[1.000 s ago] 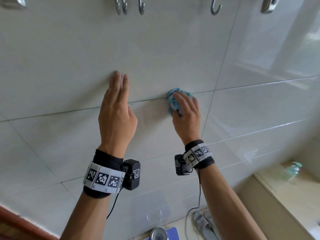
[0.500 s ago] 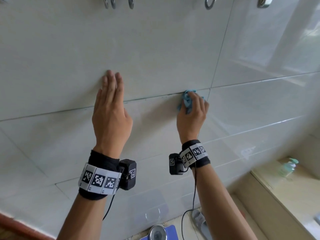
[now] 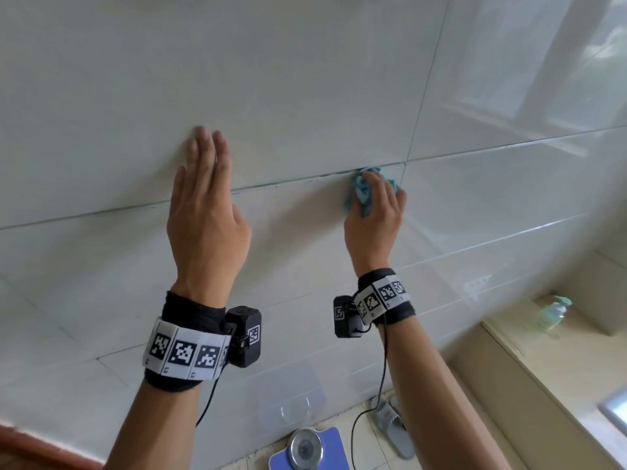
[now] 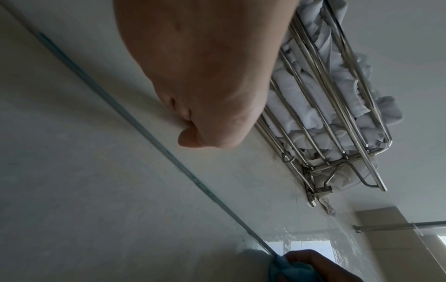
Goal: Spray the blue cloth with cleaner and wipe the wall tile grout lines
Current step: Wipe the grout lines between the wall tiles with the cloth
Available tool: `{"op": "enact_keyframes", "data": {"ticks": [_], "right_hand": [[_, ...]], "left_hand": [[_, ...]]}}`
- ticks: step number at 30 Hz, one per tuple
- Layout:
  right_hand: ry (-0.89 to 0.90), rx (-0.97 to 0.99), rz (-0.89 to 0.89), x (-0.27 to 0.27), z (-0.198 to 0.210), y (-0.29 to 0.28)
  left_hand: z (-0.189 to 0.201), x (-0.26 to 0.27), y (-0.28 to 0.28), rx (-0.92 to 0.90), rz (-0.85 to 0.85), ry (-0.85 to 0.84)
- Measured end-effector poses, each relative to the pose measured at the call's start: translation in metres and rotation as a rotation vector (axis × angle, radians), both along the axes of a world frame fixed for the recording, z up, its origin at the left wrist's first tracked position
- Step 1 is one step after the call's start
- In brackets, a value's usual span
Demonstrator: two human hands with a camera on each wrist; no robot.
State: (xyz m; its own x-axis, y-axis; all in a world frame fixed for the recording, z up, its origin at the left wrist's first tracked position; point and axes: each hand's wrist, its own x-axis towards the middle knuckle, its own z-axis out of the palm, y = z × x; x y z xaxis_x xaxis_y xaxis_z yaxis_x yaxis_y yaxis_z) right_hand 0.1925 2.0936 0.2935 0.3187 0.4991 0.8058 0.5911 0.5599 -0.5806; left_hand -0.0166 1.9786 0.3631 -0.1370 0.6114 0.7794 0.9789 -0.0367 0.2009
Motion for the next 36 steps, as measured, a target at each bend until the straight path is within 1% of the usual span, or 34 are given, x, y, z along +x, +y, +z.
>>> {"op": "enact_keyframes", "data": {"ticks": [3, 4, 5, 8, 10, 13, 16, 19, 21, 22, 23, 24, 27, 29, 33, 36], "right_hand": [[-0.136, -0.014, 0.024, 0.024, 0.003, 0.001], [-0.138, -0.011, -0.001, 0.036, 0.006, 0.004], [-0.088, -0.003, -0.045, 0.048, 0.010, 0.009], [0.164, -0.048, -0.178, 0.081, 0.022, 0.031], [0.211, -0.116, -0.189, 0.088, 0.025, 0.043], [0.187, -0.080, -0.173, 0.069, 0.021, 0.040], [0.108, -0.027, -0.131, 0.040, 0.016, 0.027], [-0.050, -0.015, -0.051, 0.029, 0.012, 0.017], [-0.176, 0.003, -0.014, 0.036, 0.013, 0.016], [-0.209, 0.010, -0.017, 0.043, 0.014, 0.017], [-0.208, 0.007, -0.032, 0.049, 0.015, 0.019], [-0.167, -0.010, -0.052, 0.053, 0.017, 0.021], [0.061, -0.057, -0.089, 0.052, 0.022, 0.024], [0.140, -0.043, -0.090, 0.042, 0.022, 0.022], [0.122, 0.003, -0.075, 0.027, 0.024, 0.016], [0.018, -0.003, -0.046, 0.005, 0.024, 0.003]], "left_hand": [[-0.001, 0.004, 0.003, 0.010, 0.022, 0.000], [-0.001, 0.005, 0.004, 0.010, 0.026, -0.001], [-0.001, 0.005, 0.004, 0.008, 0.027, -0.002], [-0.002, 0.006, 0.004, 0.003, 0.035, 0.000], [-0.002, 0.005, 0.004, -0.001, 0.037, 0.006], [-0.003, 0.005, 0.004, -0.003, 0.039, 0.010], [-0.003, 0.005, 0.005, -0.001, 0.043, 0.010], [-0.003, 0.006, 0.005, -0.004, 0.049, 0.010], [-0.003, 0.006, 0.005, -0.010, 0.050, 0.007], [-0.003, 0.006, 0.004, -0.012, 0.045, 0.006], [-0.003, 0.005, 0.004, -0.013, 0.039, 0.005], [-0.002, 0.005, 0.003, -0.015, 0.034, 0.005], [-0.001, 0.004, 0.001, -0.021, 0.021, -0.002], [0.000, 0.003, 0.000, -0.024, 0.014, 0.001], [0.000, 0.000, -0.001, -0.028, 0.011, 0.011], [-0.001, 0.002, -0.001, -0.026, 0.009, -0.003]]}}
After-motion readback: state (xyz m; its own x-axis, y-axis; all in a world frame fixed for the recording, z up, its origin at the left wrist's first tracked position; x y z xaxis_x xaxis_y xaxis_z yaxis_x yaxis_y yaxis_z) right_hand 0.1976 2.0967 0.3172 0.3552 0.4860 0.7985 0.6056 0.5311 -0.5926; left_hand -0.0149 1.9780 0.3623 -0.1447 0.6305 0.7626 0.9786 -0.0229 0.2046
